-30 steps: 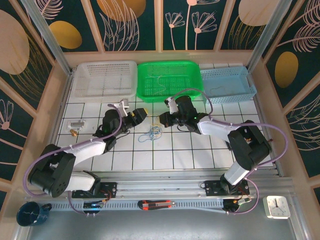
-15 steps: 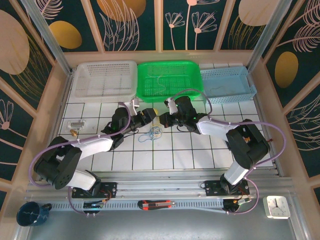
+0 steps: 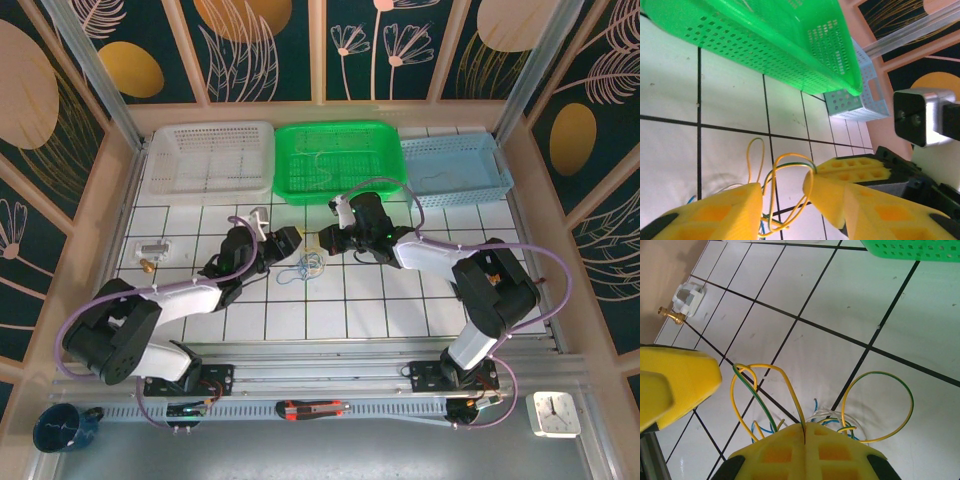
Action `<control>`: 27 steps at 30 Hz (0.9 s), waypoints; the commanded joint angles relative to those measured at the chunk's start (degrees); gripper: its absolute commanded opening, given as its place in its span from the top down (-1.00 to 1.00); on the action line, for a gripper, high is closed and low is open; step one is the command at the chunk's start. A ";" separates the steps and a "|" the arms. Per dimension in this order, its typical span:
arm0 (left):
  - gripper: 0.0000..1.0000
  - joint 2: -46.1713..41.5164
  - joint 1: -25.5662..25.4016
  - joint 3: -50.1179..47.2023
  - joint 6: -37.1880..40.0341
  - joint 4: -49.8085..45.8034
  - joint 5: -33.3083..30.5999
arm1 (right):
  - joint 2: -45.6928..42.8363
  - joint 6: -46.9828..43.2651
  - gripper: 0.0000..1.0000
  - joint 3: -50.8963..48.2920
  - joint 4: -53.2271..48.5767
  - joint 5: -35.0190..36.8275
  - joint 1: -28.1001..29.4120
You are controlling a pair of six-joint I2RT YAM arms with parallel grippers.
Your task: Untangle the cables
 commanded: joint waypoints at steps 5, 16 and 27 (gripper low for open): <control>0.28 5.10 -0.20 1.30 1.51 5.12 1.35 | -1.00 1.26 1.00 -0.82 2.50 -0.79 0.25; 0.38 8.12 -0.20 2.67 1.60 6.57 1.93 | -1.16 2.32 1.00 -1.34 3.55 -1.93 0.30; 0.82 7.85 -0.20 4.14 3.35 5.56 5.01 | -0.70 2.54 1.00 -1.61 3.47 -0.94 0.31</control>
